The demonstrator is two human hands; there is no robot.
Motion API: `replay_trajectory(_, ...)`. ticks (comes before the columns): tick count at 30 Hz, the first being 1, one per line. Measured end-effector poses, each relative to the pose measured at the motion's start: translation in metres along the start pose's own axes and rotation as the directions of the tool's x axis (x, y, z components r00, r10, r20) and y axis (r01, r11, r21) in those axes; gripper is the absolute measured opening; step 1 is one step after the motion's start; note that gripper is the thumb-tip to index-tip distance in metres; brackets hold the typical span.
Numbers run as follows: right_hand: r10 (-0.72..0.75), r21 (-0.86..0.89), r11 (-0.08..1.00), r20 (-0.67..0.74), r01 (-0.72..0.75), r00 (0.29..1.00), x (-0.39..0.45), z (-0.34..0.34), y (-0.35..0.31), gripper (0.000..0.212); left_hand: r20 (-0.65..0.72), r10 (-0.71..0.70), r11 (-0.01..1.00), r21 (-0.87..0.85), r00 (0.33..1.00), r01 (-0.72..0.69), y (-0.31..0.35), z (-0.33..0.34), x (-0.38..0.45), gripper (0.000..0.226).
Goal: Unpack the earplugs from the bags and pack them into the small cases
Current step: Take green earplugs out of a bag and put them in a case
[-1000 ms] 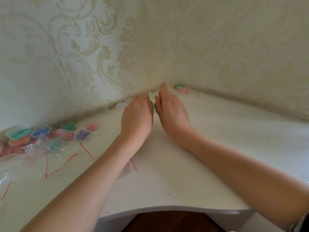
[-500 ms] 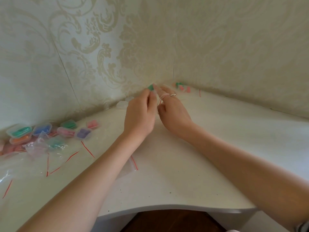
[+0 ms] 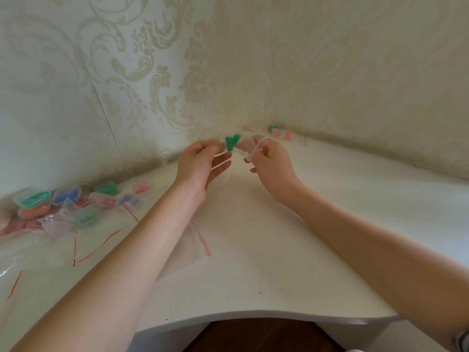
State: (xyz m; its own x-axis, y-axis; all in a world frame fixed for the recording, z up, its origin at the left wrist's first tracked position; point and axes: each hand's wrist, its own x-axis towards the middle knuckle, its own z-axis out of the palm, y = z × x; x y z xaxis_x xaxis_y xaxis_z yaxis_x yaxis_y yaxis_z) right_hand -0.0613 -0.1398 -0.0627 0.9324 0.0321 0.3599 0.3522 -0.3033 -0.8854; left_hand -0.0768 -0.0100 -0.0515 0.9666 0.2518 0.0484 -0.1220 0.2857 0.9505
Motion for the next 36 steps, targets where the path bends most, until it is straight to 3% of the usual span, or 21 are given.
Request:
replay_trajectory(5, -0.027, 0.067, 0.997, -0.07, 0.031, 0.997, -0.0035, -0.0041, -0.0047, 0.01, 0.065, 0.03, 0.998, 0.052, 0.997, -0.034, -0.0005, 0.0055, -0.0048, 0.014)
replay_trajectory(9, -0.02, 0.119, 0.992, -0.073, 0.029, 0.997, -0.0035, -0.0049, -0.005, 0.016, 0.111, 0.063, 0.988, 0.132, 0.992, -0.078, -0.0033, 0.006, -0.0053, 0.014)
replay_trajectory(13, 0.01, 0.146, 0.989, 0.046, -0.017, 0.999, -0.001, -0.0045, -0.0041, 0.019, 0.181, 0.109, 0.958, 0.245, 0.978, -0.152, -0.0028, 0.0045, -0.0085, 0.016)
replay_trajectory(17, 0.114, 0.239, 0.957, 0.213, -0.165, 0.97, 0.0014, -0.0046, -0.0019, 0.028, 0.155, 0.124, 0.937, 0.308, 0.98, -0.167, -0.0023, 0.0043, -0.0103, 0.014)
replay_trajectory(22, 0.057, 0.201, 0.974, 0.224, -0.103, 0.973, 0.0001, -0.0065, -0.0034, 0.016, 0.163, 0.159, 0.927, 0.315, 0.974, -0.205, -0.0024, 0.0057, -0.0098, 0.021)
replay_trajectory(29, 0.105, 0.311, 0.931, 0.269, -0.19, 0.957, -0.0026, -0.0019, -0.0042, 0.036, 0.168, 0.178, 0.897, 0.376, 0.97, -0.23, -0.0013, 0.0058, -0.008, 0.025)
replay_trajectory(31, 0.104, 0.301, 0.932, 0.308, -0.201, 0.946, -0.0032, -0.0023, -0.0045, 0.03, 0.189, 0.153, 0.896, 0.388, 0.97, -0.217, 0.0, 0.0051, -0.008, 0.022)
replay_trajectory(34, 0.104, 0.328, 0.915, 0.366, -0.233, 0.925, -0.0027, -0.006, -0.0056, 0.005, 0.206, 0.151, 0.879, 0.419, 0.967, -0.227, -0.0011, 0.0047, -0.008, 0.022)
replay_trajectory(36, 0.125, 0.341, 0.905, 0.361, -0.256, 0.924, -0.0016, -0.008, -0.0064, 0.005, 0.196, 0.183, 0.869, 0.427, 0.963, -0.252, -0.0029, 0.005, -0.0081, 0.024)
